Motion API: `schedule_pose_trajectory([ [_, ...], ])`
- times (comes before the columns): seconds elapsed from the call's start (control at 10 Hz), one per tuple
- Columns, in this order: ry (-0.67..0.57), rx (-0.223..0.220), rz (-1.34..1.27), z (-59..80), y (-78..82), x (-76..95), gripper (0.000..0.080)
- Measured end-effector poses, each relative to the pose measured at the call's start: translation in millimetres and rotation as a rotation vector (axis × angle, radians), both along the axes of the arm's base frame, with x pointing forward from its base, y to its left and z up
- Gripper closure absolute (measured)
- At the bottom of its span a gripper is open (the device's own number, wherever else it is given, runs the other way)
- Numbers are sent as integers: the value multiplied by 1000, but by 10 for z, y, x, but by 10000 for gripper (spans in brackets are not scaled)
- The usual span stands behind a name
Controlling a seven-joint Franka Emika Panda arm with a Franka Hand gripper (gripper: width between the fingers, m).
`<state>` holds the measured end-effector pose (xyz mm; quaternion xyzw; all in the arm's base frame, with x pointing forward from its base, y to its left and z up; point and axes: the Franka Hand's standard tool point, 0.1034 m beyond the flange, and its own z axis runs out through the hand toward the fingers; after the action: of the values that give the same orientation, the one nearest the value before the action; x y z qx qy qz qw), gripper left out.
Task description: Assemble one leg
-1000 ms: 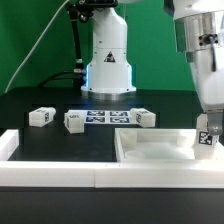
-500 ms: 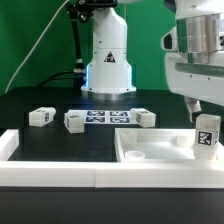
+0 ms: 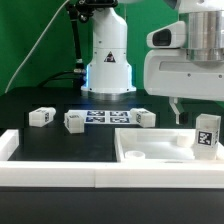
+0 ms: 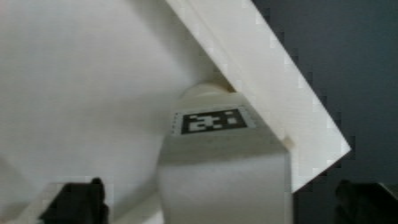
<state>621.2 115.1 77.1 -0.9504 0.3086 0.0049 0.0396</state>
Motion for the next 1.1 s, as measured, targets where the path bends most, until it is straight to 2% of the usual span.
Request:
schedule_pose_trajectory([
  [0.1, -8, -2, 91, -1, -11, 2, 151],
  [0.2, -6, 0, 68, -2, -9, 2, 151],
  [0.3, -6, 0, 69, -2, -11, 2, 285],
  [0.4, -6, 0, 69, -2, -11, 2, 285],
  [0.5, -6, 0, 69, -2, -11, 2, 423],
  [0.6, -6, 0, 61, -2, -10, 3, 508],
  [0.8, -6, 0, 0, -2, -13, 6, 508],
  [1.1, -17, 5, -387, -2, -7, -3, 508],
])
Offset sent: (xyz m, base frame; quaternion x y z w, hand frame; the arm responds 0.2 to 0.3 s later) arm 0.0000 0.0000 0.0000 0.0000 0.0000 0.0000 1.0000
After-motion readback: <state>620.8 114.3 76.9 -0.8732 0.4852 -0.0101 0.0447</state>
